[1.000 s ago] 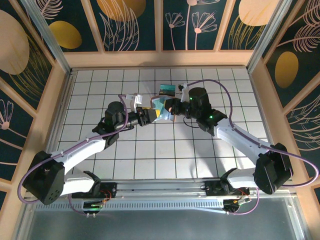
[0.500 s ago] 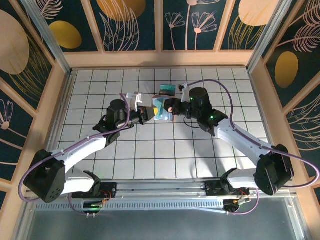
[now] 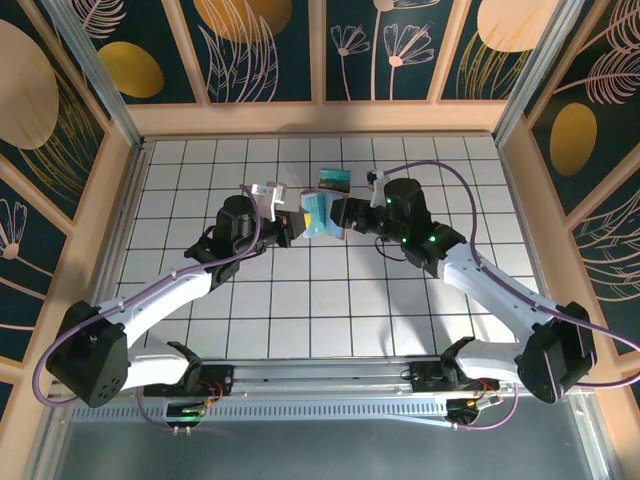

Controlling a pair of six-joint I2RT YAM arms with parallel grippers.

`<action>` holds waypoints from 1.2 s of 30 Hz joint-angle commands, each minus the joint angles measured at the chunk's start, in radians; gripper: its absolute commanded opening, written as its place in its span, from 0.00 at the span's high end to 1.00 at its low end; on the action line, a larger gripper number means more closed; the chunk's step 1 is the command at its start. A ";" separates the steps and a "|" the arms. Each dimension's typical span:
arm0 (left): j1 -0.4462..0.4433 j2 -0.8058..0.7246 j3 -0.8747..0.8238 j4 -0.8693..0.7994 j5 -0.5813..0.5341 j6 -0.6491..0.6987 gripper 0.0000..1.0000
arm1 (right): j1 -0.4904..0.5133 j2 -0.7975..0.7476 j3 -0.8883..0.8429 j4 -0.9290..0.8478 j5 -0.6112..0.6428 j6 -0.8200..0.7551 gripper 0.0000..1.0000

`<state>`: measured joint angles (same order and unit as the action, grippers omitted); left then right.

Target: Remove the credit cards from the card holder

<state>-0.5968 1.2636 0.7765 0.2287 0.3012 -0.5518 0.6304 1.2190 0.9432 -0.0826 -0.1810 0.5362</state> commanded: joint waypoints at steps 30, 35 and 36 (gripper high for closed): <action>-0.080 0.066 0.031 -0.102 -0.098 -0.154 1.00 | 0.143 0.143 0.112 -0.091 0.032 0.142 0.78; -0.086 0.066 -0.035 -0.017 -0.051 -0.215 1.00 | 0.124 0.183 0.071 -0.118 0.022 0.158 0.85; -0.085 0.069 -0.047 -0.006 -0.047 -0.223 1.00 | 0.115 0.188 0.059 -0.120 0.019 0.163 0.85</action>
<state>-0.6765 1.3281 0.7540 0.1200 0.2127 -0.7139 0.7612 1.3911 1.0328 -0.1955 -0.1425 0.6708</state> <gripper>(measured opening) 0.048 0.154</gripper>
